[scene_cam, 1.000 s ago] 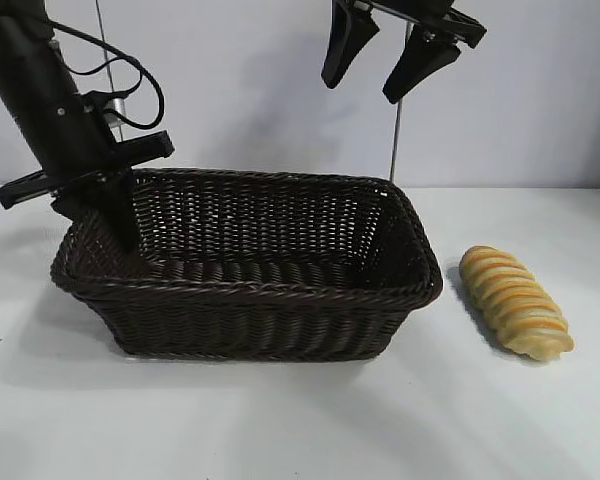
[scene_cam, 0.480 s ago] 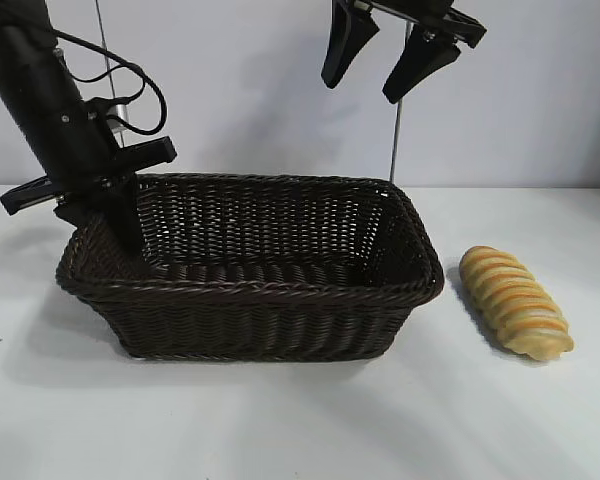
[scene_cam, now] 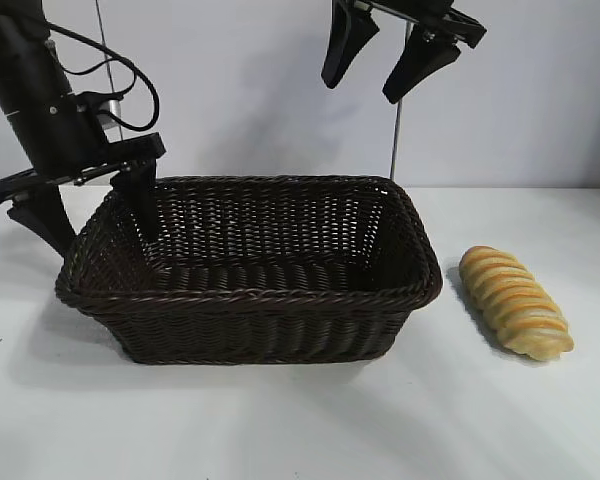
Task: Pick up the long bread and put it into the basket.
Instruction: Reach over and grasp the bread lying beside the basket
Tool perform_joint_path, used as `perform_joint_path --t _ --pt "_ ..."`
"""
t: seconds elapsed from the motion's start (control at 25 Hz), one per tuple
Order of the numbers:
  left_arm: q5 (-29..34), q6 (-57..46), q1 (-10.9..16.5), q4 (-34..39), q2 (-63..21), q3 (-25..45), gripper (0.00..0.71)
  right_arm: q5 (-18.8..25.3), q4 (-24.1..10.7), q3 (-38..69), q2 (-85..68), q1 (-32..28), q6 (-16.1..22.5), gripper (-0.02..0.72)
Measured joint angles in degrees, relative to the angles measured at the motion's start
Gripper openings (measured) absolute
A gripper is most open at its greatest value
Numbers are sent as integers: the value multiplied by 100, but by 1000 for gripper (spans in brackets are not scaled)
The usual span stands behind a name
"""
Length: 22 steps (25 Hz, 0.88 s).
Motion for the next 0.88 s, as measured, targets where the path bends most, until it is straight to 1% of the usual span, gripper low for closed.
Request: perform_joint_path --t 0.12,0.36,0.64,0.88 --pt "27 25 0 -354 -241 0 599 0 0 0 0 0 0 536" --pt "80 62 0 -588 -533 -11 599 0 0 0 0 0 0 536" --pt "91 62 0 -1015 -546 -21 599 0 0 0 0 0 0 536" --pt "91 62 0 -1044 -546 -28 599 0 0 0 0 0 0 536"
